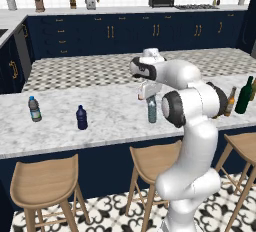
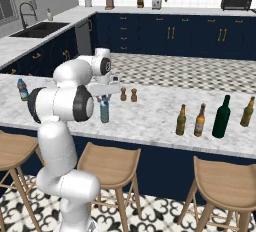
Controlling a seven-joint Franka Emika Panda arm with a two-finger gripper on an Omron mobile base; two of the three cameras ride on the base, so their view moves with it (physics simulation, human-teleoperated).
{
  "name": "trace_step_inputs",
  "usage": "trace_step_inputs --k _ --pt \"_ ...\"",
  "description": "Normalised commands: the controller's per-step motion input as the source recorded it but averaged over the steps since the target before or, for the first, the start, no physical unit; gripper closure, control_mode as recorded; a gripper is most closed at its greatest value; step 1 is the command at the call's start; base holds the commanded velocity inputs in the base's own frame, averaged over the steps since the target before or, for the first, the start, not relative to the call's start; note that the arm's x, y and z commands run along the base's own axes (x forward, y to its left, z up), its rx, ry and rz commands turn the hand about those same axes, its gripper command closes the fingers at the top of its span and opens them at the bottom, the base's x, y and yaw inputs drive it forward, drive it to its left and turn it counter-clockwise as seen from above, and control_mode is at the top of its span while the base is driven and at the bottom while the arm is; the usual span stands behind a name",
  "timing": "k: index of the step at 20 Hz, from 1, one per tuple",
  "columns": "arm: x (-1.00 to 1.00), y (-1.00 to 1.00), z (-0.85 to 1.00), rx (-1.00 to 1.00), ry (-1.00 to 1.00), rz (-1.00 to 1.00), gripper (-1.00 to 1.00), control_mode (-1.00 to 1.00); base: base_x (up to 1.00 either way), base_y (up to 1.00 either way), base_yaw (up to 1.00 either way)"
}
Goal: Move the plastic bottles in the middle to the plastics group, and the glass bottles in the middle to the glass group.
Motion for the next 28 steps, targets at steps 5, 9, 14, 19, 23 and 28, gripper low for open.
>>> trace_step_inputs --k 5,9,14,19,23,28 --pt "-0.47 0.95 0.10 0.03 -0.24 0.25 1.00 -1.00 0.00 0.00 0.00" --pt "-0.24 0.93 0.17 0.11 -0.14 0.18 1.00 -1.00 0.00 0.00 0.00" --pt "0.04 0.95 0.08 0.09 -0.05 0.08 1.00 -1.00 0.00 0.00 0.00" --pt "0.15 0.96 -0.07 0.05 -0.04 0.02 1.00 -1.00 0.00 0.00 0.00" --pt "0.51 0.67 -0.08 0.02 -0.09 0.00 1.00 -1.00 0.00 0.00 0.00" --pt "0.38 0.47 -0.28 0.00 -0.05 0.00 1.00 -1.00 0.00 0.00 0.00"
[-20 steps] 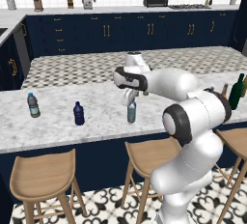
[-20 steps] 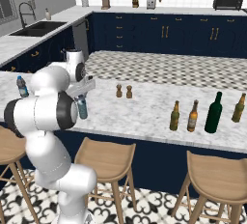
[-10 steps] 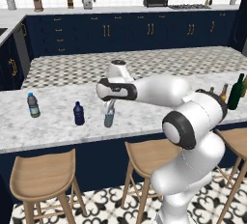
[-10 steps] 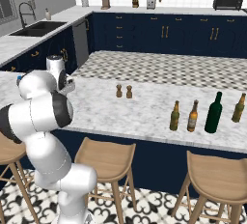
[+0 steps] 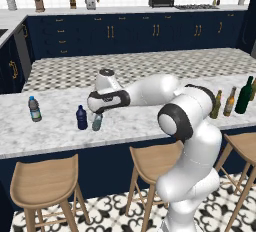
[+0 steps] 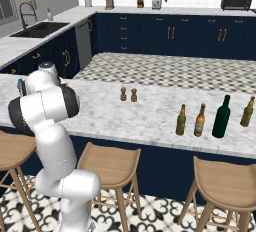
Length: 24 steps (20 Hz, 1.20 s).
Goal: Move the plastic bottles in the middle to the plastics group, and the glass bottles in the middle to the glass group.
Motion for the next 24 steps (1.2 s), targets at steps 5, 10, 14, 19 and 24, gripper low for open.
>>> trace_step_inputs --k 5,10,14,19,24 --pt "0.17 0.20 -0.39 0.02 0.05 0.00 1.00 -1.00 0.00 0.00 0.00" --pt "0.22 0.12 -0.44 0.04 0.10 0.00 1.00 -1.00 0.00 0.00 0.00" --pt "0.11 0.17 -0.50 0.04 0.09 0.00 1.00 -1.00 0.00 0.00 0.00" --pt "-0.14 0.27 -0.44 0.01 0.03 0.00 1.00 -1.00 0.00 0.00 0.00" --pt "-0.20 0.21 -0.39 0.00 0.02 0.00 1.00 -1.00 0.00 0.00 0.00"
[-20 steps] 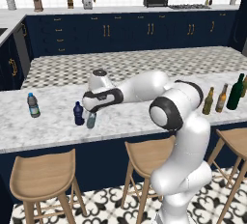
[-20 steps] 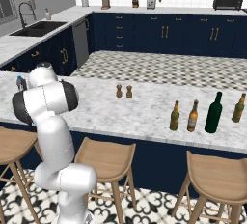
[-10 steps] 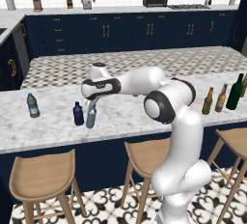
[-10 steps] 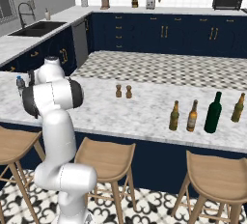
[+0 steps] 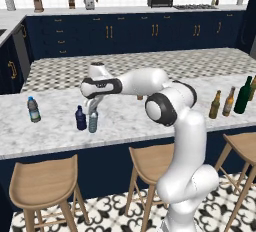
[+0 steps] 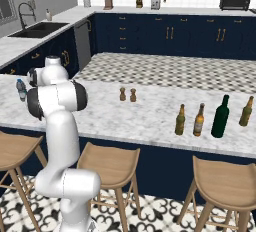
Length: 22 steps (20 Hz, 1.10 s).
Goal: Move the plastic bottles in the middle to the plastics group, and the glass bottles in the middle to the glass group.
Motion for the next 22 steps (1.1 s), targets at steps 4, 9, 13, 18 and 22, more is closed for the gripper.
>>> trace_step_inputs --k 4,9,13,18,22 --pt "-0.30 0.10 -0.37 0.00 0.00 -0.02 1.00 -1.00 0.00 0.00 0.00" --pt "-0.42 0.18 -0.41 0.00 0.00 -0.04 -1.00 -1.00 0.00 0.00 0.00" --pt "-0.11 -0.06 -0.21 0.03 0.00 -0.08 -1.00 -1.00 0.00 0.00 0.00" --pt "-0.01 -0.15 0.05 0.07 -0.01 -0.05 -1.00 -1.00 0.00 0.00 0.00" --pt "-0.03 -0.05 0.34 0.11 -0.07 0.00 -1.00 -1.00 0.00 0.00 0.00"
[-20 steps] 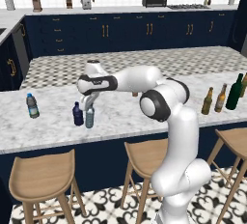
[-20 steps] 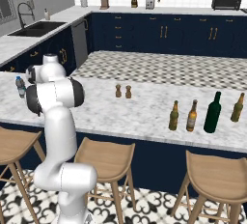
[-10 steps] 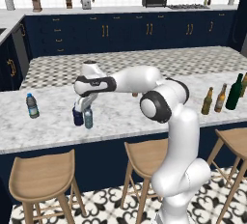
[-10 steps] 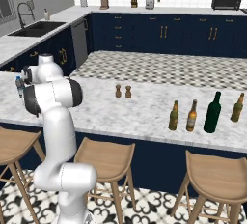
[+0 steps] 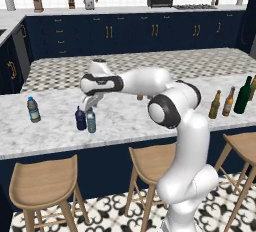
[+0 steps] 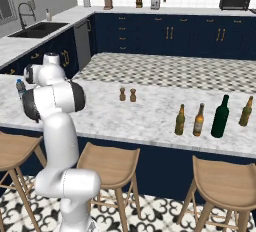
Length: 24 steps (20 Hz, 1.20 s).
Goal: Move the plastic bottles in the middle to the plastics group, and the glass bottles in the middle to the glass group.
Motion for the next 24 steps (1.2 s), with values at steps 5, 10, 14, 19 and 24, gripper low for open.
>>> trace_step_inputs --k 5,10,14,19,24 --pt "-0.08 -0.03 0.67 0.13 -0.08 -0.01 -1.00 -1.00 0.00 0.00 0.00" --pt "-0.36 -0.56 0.61 0.06 -0.11 -0.01 -1.00 -1.00 0.00 0.00 0.00" --pt "-0.39 -0.84 0.40 -0.05 -0.10 0.00 -1.00 -1.00 0.00 0.00 0.00" --pt "-0.53 -0.88 0.16 -0.06 0.00 -0.07 -1.00 -1.00 0.00 0.00 0.00" --pt "-0.61 -0.74 0.08 -0.09 0.02 -0.23 -1.00 -1.00 0.00 0.00 0.00"
